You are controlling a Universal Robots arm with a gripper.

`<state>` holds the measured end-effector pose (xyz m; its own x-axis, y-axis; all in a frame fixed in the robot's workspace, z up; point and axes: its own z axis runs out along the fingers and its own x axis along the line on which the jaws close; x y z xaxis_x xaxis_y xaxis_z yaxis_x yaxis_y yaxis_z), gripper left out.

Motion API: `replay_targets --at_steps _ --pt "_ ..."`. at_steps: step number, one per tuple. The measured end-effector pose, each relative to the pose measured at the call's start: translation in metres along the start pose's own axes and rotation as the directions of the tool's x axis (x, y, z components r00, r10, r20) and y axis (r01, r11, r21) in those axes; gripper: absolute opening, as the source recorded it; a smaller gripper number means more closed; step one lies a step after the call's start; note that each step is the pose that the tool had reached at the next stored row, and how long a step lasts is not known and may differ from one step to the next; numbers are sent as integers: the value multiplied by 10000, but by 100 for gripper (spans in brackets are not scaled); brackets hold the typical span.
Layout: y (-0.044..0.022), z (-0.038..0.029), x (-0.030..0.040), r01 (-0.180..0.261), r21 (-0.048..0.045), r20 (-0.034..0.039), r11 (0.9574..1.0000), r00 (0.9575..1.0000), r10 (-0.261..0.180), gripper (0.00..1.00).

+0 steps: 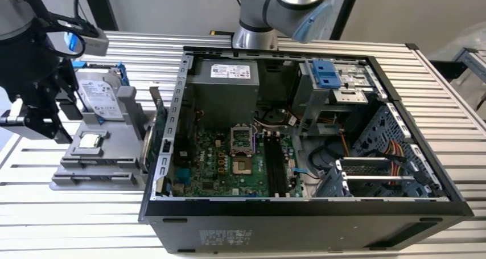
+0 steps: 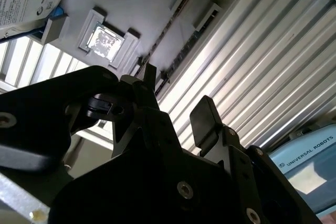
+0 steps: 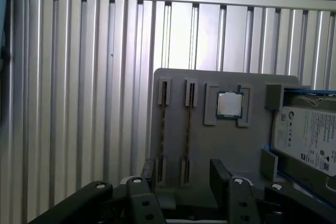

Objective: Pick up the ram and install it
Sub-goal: 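Pick up the ram and move it above insertion slot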

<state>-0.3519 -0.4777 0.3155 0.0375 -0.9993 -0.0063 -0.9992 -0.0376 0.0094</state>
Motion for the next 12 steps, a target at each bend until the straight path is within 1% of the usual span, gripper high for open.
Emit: replay_targets --at_steps 5,12 --pt "-1 34 0 -21 1 0 10000 10000 21 100" --pt "-1 85 1 -22 -1 -32 10000 10000 22 100"
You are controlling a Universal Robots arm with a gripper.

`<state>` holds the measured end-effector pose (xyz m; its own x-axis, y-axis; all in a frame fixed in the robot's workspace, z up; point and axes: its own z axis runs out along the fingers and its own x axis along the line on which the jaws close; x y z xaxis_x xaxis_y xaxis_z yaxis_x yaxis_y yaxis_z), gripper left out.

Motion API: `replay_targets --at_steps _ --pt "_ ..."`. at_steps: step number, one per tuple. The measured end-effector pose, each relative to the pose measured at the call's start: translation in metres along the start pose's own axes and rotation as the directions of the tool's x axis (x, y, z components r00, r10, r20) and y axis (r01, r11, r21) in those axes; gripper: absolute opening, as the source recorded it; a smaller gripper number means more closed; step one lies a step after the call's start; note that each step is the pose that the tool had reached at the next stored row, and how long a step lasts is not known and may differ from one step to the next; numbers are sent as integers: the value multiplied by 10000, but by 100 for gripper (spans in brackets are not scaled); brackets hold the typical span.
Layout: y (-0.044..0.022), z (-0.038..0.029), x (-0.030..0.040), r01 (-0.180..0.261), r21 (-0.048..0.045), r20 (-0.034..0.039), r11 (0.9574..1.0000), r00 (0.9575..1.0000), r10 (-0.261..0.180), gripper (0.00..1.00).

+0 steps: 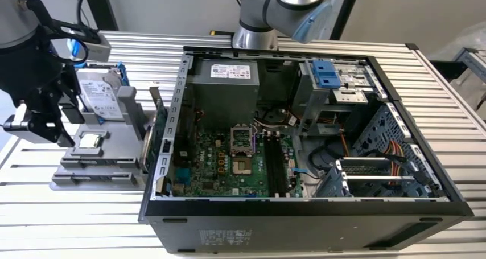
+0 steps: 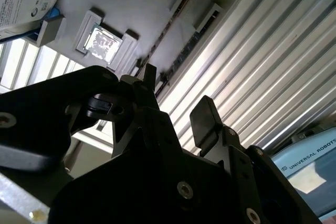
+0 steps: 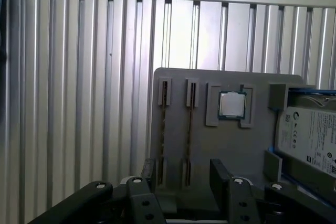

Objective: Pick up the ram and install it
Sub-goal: 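Pick up the ram and move it above insertion slot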

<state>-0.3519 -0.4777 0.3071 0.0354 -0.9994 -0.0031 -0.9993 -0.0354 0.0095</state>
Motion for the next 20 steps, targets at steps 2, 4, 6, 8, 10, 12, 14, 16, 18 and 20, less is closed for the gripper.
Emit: replay_targets --at_steps 2,4,6,8,10,12,14,16,18,20 --pt "0 17 0 0 0 -5 10000 10000 0 100" --pt "0 32 0 0 0 -9 10000 10000 0 100" --pt "0 48 0 0 0 -12 10000 10000 0 100" --pt "-1 62 0 0 0 -14 10000 10000 0 100" --pt "-1 75 0 0 0 -15 10000 10000 0 100" --pt "-1 87 0 -1 0 -16 10000 10000 1 100" --pt "-1 100 0 -4 0 -18 10000 10000 4 100" --pt "-1 112 0 -7 0 -20 10000 10000 7 100" --pt "-1 125 0 -12 0 -21 10000 10000 12 100" --pt "-1 139 0 -26 -1 -21 10000 10000 26 100"
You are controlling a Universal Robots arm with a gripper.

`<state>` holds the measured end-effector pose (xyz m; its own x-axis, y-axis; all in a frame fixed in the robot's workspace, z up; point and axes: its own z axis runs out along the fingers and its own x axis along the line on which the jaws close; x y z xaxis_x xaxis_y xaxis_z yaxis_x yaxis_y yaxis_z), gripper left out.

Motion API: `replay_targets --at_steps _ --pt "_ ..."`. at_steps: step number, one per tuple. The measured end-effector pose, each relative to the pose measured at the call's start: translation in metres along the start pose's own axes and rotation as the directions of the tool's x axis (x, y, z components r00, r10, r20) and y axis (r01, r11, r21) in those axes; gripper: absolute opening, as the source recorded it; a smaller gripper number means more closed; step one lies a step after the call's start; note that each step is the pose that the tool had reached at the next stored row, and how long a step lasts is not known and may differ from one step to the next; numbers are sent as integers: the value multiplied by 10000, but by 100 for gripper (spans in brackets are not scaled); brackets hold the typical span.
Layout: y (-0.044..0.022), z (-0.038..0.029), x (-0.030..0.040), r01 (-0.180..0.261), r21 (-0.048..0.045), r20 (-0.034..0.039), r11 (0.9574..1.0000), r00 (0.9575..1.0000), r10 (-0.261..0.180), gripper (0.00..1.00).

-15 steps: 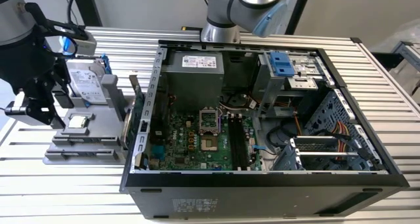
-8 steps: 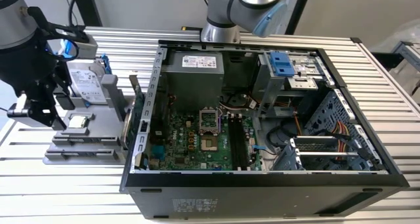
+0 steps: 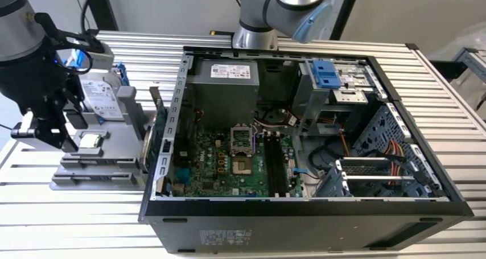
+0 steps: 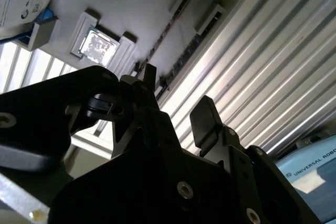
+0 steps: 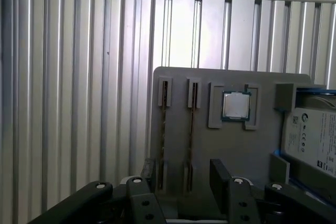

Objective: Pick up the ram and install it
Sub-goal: 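Pick up the ram and move it above insertion slot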

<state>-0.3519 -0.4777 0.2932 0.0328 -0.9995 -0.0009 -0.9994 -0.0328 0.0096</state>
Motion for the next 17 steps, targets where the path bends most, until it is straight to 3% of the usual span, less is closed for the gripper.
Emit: replay_targets --at_steps 17 --pt "-1 107 0 -126 1 -3 9999 9999 126 100"
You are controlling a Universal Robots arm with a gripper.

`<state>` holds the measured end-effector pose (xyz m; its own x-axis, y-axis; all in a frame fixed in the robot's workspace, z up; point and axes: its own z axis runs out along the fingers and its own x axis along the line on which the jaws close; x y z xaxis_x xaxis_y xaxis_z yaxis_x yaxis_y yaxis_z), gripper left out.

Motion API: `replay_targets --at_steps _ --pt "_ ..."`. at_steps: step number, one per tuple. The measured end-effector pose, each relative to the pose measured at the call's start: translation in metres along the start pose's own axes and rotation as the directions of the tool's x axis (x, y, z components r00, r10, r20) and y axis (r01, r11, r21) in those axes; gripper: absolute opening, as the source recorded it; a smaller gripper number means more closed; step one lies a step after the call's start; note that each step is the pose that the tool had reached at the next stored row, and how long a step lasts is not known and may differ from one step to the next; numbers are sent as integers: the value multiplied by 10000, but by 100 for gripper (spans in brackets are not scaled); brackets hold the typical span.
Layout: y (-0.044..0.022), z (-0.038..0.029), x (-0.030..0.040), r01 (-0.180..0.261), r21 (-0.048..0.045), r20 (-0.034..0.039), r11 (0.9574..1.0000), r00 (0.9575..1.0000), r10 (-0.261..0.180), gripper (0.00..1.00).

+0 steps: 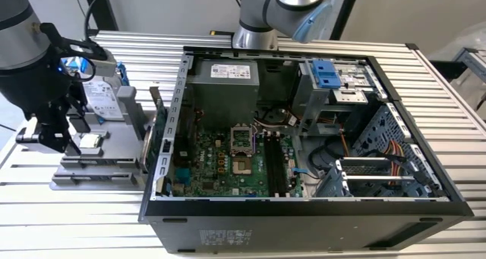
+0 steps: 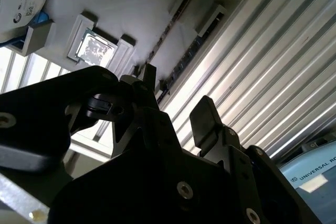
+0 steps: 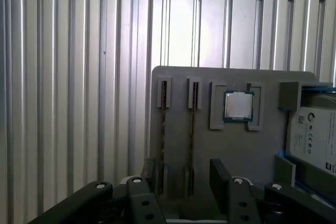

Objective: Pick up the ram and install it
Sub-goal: 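Pick up the ram and move it above insertion slot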

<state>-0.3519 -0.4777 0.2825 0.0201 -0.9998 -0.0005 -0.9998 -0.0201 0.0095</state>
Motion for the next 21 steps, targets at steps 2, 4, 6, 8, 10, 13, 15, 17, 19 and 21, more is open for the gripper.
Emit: replay_targets --at_steps 2,4,6,8,10,13,15,17,19,21 --pt "0 15 0 0 0 0 10000 10000 0 100" --pt "0 32 0 0 -1 0 10000 10000 0 100" --pt "0 51 0 0 -1 -1 10000 10000 0 100" --pt "-1 72 0 0 0 0 10000 10000 0 100" --pt "-1 88 0 0 0 0 10000 10000 0 100" --pt "-1 113 0 -1 0 1 10000 10000 1 100" --pt "0 124 2 -2 -1 0 10000 10000 2 100" --pt "-2 135 4 0 -1 -1 10000 10000 0 100" --pt "-2 147 6 -1 -1 1 10000 10000 1 100" --pt "-4 159 8 0 -1 0 10000 10000 0 100"
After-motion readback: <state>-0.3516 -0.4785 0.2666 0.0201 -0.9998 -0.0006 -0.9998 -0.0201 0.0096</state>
